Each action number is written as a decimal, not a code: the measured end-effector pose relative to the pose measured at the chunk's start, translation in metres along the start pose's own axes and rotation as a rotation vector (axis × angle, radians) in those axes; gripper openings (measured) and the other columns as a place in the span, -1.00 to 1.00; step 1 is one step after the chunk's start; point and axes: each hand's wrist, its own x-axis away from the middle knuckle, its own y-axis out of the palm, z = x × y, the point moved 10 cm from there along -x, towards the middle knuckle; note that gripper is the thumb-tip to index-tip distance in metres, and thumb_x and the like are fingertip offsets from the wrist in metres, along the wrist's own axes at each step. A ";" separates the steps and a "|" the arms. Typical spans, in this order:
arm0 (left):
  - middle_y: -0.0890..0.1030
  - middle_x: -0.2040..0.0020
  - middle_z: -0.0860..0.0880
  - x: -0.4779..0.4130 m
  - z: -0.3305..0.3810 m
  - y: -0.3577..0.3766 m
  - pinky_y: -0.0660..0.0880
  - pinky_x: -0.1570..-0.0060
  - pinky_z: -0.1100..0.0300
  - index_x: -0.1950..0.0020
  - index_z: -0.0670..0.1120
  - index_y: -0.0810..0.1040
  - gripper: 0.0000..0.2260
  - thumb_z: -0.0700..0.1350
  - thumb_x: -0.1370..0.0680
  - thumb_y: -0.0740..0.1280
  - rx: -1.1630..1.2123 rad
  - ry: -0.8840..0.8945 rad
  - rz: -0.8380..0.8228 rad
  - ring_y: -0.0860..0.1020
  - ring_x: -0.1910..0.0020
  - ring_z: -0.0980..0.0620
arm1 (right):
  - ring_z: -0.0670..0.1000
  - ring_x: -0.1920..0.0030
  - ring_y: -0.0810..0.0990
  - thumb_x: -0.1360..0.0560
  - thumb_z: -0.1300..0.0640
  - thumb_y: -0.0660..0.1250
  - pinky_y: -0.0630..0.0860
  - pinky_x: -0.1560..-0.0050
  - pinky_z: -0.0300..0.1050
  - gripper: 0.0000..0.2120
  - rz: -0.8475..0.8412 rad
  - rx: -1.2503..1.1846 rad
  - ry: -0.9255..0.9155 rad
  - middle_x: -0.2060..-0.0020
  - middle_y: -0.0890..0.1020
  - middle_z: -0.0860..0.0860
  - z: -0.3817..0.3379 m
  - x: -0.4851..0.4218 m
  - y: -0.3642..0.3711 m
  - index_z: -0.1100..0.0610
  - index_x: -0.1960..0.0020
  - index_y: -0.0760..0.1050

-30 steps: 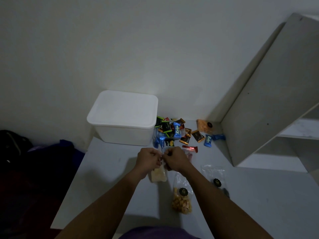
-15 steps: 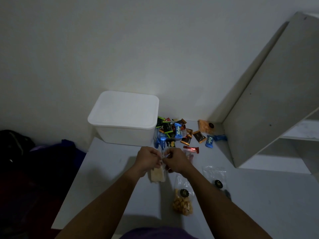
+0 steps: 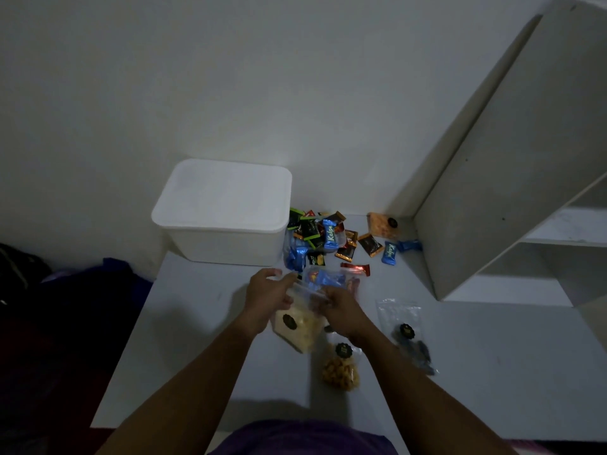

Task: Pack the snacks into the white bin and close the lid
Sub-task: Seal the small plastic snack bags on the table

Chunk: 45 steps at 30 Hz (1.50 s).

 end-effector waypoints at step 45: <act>0.67 0.06 -0.14 -0.123 0.092 0.305 0.56 0.06 0.04 0.09 -0.20 0.63 -0.80 -0.05 -0.50 0.40 -0.673 0.441 -0.126 0.63 0.10 -0.08 | 0.21 -0.15 0.58 -0.58 0.34 0.17 0.35 0.11 -0.37 -0.75 0.521 0.145 0.157 -0.14 0.61 0.22 0.090 -0.142 -0.304 0.32 -0.19 0.54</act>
